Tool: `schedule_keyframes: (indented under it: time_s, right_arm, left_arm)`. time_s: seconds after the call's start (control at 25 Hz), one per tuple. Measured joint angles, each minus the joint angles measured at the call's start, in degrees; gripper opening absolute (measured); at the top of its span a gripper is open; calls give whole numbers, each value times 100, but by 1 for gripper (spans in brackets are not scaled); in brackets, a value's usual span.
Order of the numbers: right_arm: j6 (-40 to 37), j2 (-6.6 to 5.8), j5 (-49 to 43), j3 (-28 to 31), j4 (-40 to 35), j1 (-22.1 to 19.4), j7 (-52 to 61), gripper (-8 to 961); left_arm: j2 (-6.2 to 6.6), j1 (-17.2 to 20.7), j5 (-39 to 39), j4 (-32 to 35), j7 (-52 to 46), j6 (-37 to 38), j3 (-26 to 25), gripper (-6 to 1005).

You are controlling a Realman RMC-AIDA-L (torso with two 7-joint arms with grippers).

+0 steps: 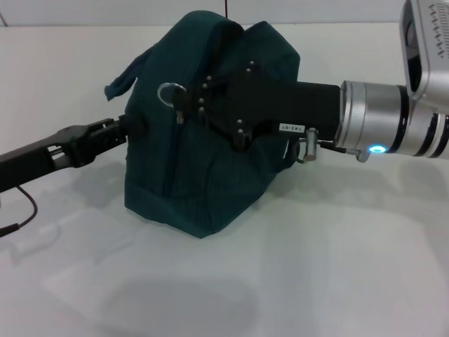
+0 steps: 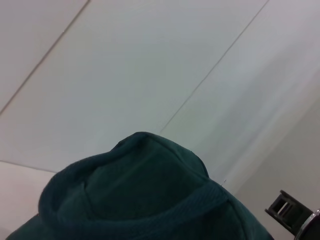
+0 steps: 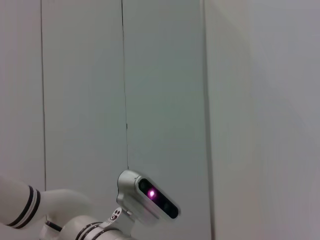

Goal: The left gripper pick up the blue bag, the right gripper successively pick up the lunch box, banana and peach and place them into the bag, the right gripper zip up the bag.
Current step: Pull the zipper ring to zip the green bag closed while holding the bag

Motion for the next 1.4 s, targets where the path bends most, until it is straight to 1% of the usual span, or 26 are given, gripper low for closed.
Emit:
schedule_keyframes:
  time_s: [0.12,0.32,0.52,0.68,0.84,1.04,1.4]
  right_arm:
    - [-5,-5,0,2,-10,-9,3,9]
    - [-10,-10,101,12,28,-17,54,9]
    - [-22,-26,382,53,82,-131,337,9]
    - [-72,-36,444,295,219,-195,621,9]
    - [-310,-30,446,630,548,-160,820,9]
    - [-465,-34,469,774,652,-150,913,10]
    - [-450,-46,530,849,659,-147,942,10]
  left_arm:
    - [-48,16,12,0,15,2,12,199]
    - [-77,24,1,-151,309,15,15,165]
    - [-84,-9,-3,-378,623,50,24,131]
    - [-89,-14,11,-421,705,78,38,96]
    - [-94,-43,21,-428,760,236,78,70]
    - [-108,-86,8,-441,779,291,341,54]
    - [-108,-209,48,-549,786,300,740,52]
